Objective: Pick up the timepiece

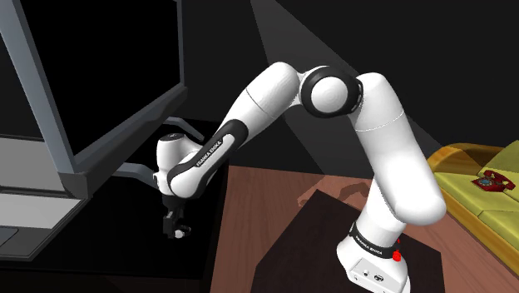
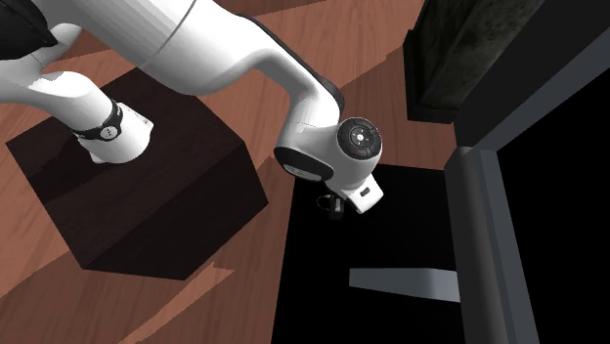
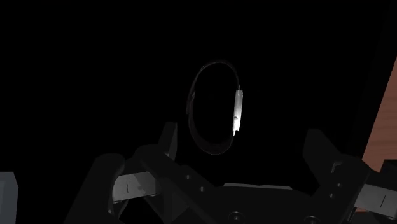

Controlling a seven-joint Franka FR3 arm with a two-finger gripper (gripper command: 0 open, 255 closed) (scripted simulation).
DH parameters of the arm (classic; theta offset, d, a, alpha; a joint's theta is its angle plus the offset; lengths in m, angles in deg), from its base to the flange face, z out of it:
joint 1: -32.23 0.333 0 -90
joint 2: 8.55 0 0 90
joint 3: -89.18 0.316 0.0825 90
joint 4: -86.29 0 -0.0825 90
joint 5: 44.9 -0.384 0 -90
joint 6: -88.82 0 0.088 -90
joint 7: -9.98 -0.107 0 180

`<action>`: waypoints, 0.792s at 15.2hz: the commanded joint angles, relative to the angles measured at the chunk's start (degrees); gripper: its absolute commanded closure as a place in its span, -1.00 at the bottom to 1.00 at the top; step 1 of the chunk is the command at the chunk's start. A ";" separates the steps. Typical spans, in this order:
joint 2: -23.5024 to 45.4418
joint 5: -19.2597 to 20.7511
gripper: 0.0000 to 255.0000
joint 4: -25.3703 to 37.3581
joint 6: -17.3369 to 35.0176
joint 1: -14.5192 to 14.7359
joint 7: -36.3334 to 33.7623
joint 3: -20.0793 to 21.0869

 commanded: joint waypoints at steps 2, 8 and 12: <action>0.85 0.11 -1.00 0.19 0.68 0.05 0.05 -0.13; 0.98 0.12 1.00 0.31 0.69 0.08 0.04 -0.14; 0.85 0.11 1.00 0.19 0.68 0.05 0.05 -0.13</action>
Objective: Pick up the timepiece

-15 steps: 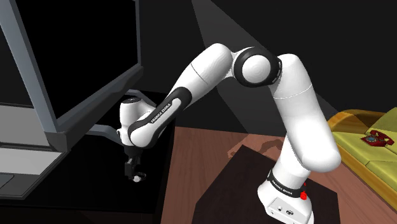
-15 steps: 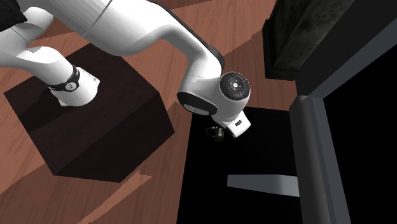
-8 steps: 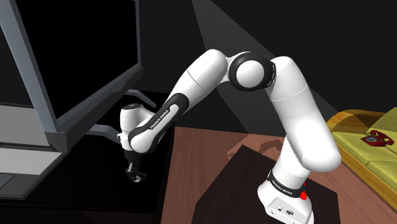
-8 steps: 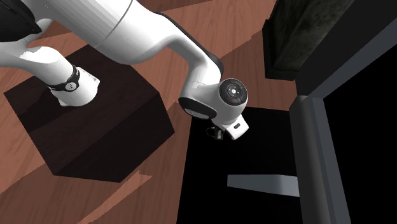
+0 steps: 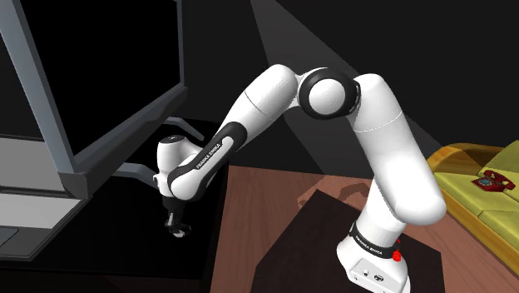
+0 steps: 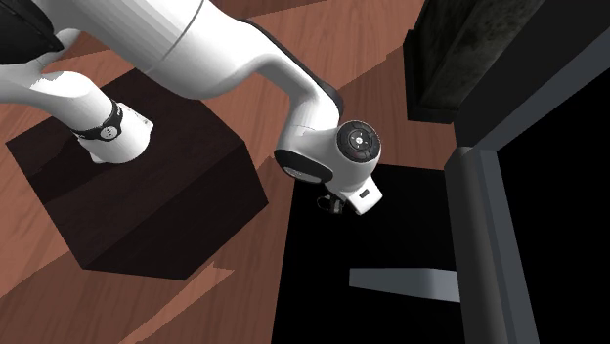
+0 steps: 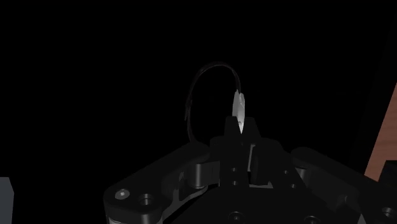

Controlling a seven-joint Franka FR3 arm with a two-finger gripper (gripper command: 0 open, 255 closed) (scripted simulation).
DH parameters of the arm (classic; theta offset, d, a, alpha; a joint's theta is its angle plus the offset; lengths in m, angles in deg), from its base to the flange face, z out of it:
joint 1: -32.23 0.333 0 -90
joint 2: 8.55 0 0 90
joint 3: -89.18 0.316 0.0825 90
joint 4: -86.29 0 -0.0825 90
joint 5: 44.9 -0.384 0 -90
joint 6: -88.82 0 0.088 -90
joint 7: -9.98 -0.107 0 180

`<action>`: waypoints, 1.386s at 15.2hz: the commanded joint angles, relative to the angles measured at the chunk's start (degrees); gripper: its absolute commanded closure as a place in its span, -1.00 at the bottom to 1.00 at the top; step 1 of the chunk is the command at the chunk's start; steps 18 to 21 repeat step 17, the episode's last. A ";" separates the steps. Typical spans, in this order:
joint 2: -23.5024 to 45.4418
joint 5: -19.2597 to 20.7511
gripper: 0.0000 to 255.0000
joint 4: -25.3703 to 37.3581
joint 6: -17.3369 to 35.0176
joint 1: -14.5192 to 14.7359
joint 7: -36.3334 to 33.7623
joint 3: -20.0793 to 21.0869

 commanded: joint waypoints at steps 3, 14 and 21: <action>-1.98 -0.25 1.00 -0.66 -1.35 -0.23 0.02 0.28; -8.55 -1.22 1.00 -1.73 -6.81 -1.00 0.11 1.21; -9.20 -1.33 1.00 -1.76 -7.42 -1.07 0.13 1.30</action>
